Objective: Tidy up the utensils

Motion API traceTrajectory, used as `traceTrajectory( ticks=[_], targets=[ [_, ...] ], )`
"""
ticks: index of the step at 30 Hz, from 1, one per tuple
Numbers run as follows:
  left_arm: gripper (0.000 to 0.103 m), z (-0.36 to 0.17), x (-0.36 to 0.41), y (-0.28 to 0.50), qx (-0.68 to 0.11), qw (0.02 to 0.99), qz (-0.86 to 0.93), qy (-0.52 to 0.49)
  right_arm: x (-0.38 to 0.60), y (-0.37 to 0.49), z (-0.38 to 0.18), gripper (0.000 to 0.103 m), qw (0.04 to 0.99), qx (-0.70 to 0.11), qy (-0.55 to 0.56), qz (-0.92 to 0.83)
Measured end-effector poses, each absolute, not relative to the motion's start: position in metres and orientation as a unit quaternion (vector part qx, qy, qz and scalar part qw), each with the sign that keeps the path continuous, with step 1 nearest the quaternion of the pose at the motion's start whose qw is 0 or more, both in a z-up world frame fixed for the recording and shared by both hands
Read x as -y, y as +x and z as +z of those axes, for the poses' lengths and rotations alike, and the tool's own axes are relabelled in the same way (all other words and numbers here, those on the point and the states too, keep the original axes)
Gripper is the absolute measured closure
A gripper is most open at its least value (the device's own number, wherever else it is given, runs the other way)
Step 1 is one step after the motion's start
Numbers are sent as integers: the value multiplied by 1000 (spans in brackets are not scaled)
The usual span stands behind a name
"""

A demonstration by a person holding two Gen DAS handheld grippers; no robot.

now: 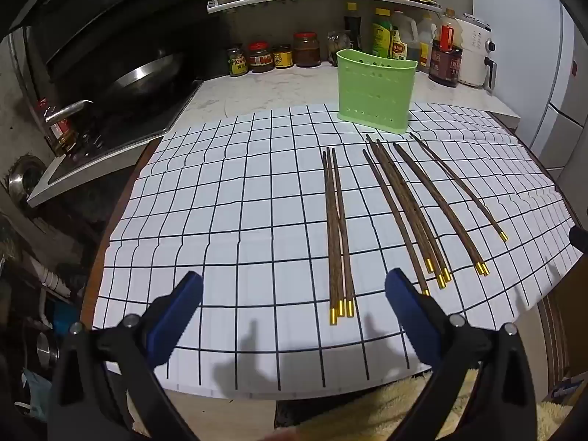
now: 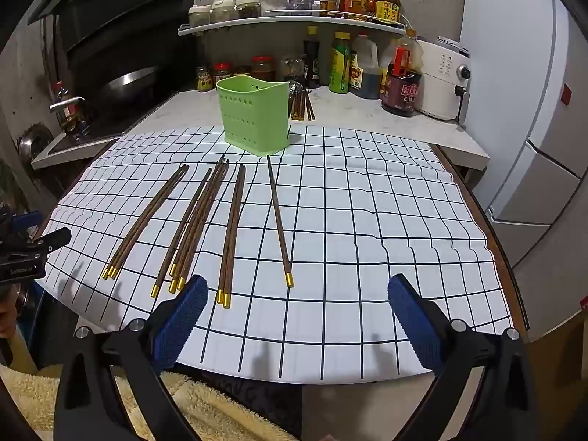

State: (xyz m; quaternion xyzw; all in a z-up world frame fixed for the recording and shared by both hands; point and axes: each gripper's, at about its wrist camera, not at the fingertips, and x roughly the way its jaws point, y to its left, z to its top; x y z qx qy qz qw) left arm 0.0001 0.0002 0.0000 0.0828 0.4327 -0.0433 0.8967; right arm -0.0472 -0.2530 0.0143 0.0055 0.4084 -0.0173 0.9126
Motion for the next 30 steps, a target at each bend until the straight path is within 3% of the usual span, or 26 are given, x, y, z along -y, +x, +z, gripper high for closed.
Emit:
traceTrajectory(
  ticks=[30],
  targets=[
    [6,-1,0,3,-432,898,-43,78,258,-47,16,6,913,-406,22,-17]
  ],
)
